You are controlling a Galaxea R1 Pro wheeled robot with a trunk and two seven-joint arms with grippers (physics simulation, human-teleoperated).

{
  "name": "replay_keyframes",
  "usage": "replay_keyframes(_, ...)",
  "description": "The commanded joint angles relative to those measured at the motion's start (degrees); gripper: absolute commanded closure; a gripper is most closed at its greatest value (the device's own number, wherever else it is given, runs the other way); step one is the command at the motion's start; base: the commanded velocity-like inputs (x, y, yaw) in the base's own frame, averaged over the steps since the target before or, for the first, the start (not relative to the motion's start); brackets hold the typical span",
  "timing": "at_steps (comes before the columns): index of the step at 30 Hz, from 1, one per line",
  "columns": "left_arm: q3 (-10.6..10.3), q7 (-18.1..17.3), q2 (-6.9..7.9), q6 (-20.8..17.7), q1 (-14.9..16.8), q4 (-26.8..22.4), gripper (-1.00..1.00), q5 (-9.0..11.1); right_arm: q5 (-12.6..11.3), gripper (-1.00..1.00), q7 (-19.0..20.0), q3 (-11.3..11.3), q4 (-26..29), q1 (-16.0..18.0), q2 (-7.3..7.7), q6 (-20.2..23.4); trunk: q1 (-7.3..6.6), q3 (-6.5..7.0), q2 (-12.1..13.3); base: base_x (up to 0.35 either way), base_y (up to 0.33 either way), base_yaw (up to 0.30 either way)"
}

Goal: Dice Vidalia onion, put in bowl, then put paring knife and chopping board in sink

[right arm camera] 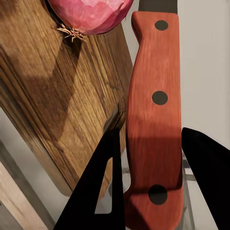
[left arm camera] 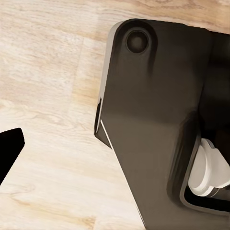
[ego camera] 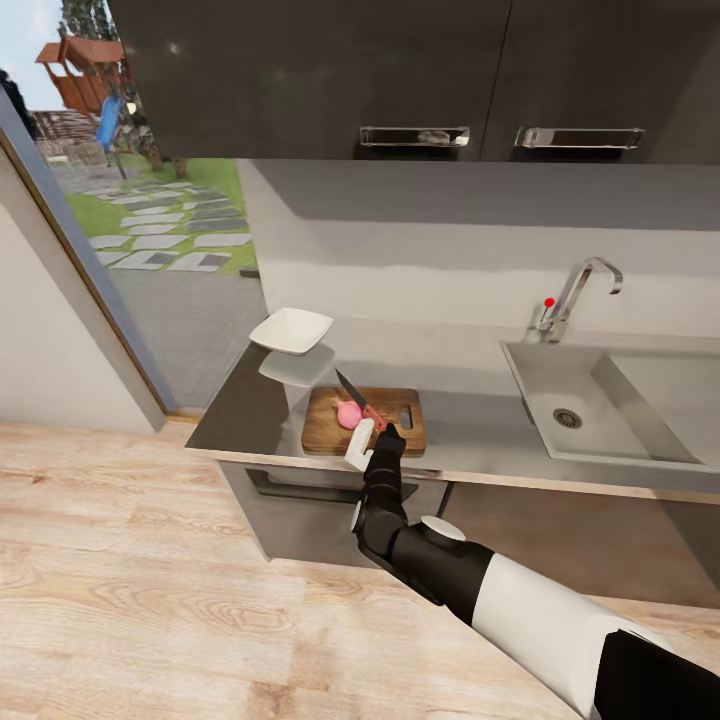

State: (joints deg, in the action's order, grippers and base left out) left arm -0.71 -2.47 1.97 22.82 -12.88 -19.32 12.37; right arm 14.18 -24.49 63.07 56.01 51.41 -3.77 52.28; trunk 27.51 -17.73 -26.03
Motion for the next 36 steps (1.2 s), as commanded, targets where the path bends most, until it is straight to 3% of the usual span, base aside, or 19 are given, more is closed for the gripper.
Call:
replay_keyframes(1, -0.08, -0.26, 0.01, 0.03, -0.04, -0.1, -1.0, 0.55, -0.2, 1.0, -0.38, 0.21, -0.02, 0.09, -0.01, 0.28, 0.03, -0.09, -0.09, 0.0, 0.0, 0.0)
replay_keyframes(32, -0.08, -0.26, -0.03, 0.03, -0.04, -0.1, -1.0, 0.55, -0.28, 1.0, -0.31, 0.3, -0.02, 0.09, 0.12, 0.19, 0.03, -0.09, -0.09, 0.0, 0.0, 0.0)
replay_keyframes(33, -0.08, -0.26, -0.03, 0.03, -0.04, -0.1, -1.0, 0.55, -0.29, 1.0, -0.21, 2.23, -0.02, 0.09, 0.13, 0.19, 0.03, -0.09, -0.09, 0.0, 0.0, 0.0)
replay_keyframes(36, -0.08, -0.26, -0.03, 0.03, -0.04, -0.1, -1.0, 0.55, -0.29, 1.0, -0.25, 2.23, -0.02, 0.09, 0.08, 0.19, 0.03, -0.09, -0.09, 0.0, 0.0, 0.0)
